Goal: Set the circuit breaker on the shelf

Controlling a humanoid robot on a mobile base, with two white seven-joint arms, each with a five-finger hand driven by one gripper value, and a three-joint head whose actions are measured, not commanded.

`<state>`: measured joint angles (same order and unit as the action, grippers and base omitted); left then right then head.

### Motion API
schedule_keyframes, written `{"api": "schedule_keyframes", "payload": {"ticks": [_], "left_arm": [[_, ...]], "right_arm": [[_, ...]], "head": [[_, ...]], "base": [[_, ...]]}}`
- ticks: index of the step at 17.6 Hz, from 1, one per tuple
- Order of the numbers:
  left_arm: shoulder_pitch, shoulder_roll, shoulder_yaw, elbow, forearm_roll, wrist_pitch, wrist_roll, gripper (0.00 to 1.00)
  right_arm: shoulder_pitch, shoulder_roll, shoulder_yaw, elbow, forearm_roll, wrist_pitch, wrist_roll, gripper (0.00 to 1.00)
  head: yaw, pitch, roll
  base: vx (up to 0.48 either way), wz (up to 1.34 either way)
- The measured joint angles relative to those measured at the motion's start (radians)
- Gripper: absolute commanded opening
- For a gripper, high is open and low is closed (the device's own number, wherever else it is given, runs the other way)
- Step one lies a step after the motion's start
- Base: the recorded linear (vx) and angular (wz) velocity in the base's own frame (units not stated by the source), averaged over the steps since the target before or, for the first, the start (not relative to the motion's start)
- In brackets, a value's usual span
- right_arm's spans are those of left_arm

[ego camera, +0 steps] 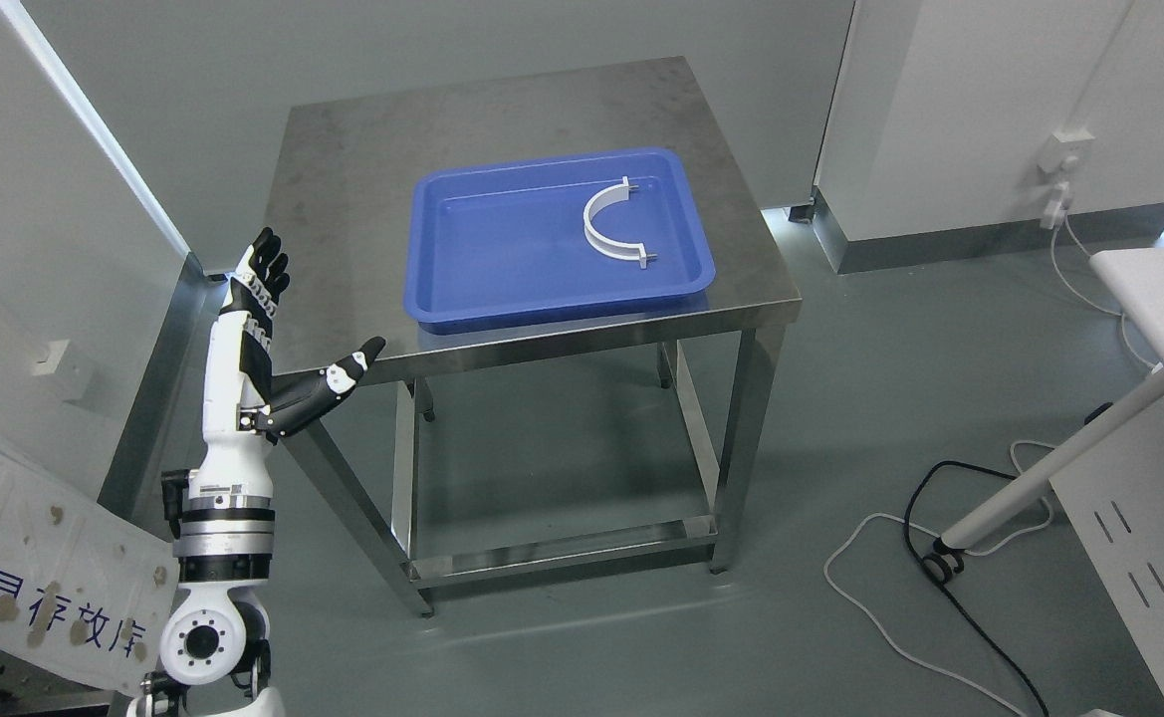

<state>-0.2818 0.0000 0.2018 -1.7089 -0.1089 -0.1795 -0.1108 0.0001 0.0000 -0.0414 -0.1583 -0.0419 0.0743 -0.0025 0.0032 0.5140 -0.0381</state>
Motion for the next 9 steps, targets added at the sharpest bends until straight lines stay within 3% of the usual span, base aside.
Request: {"api": "schedule_keyframes", "payload": {"ticks": [9], "left_arm": [[0.009,0.000,0.000,0.000,0.000,0.000,0.002,1.00]], "right_arm": [[0.000,0.000,0.000,0.000,0.000,0.000,0.000,1.00]], "head": [[0.0000,0.000,0.000]], "base": [[0.000,0.00]]}}
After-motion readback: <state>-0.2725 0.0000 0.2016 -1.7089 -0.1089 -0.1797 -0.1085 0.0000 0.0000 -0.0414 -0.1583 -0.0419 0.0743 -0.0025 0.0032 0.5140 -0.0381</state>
